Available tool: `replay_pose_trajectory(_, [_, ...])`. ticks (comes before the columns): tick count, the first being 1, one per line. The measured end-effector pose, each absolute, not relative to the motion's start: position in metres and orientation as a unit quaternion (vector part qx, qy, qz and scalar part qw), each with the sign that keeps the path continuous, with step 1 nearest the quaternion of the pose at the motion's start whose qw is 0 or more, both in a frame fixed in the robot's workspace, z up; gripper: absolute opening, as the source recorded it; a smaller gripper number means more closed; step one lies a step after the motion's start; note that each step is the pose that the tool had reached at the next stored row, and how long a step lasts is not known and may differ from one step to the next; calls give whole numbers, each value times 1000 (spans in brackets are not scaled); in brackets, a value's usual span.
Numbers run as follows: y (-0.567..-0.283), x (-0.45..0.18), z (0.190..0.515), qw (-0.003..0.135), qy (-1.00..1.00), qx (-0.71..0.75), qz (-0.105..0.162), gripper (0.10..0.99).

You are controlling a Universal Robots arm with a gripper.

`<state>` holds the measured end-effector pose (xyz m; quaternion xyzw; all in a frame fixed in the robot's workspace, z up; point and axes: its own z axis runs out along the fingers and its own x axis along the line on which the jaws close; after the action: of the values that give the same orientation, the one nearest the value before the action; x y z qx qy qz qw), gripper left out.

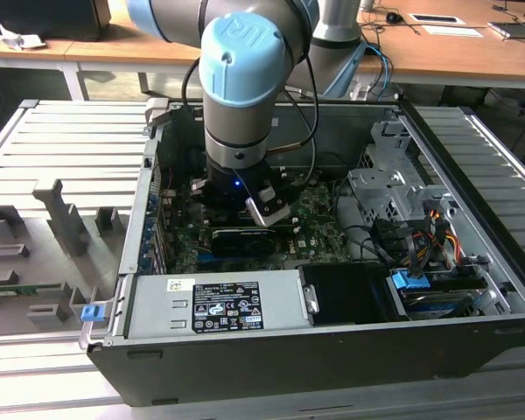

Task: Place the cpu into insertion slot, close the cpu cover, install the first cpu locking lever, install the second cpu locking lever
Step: 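Install the second cpu locking lever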

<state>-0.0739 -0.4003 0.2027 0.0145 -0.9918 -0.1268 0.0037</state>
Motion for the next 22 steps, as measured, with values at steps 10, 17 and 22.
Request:
replay_pose_trajectory(10, [-400, -74, 201, 4, -991, 16, -136, 106])
replay_pose_trajectory(17, [-399, -74, 199, 4, -990, 17, -143, 106])
replay_pose_trajectory(22, [-399, -74, 196, 4, -989, 18, -144, 106])
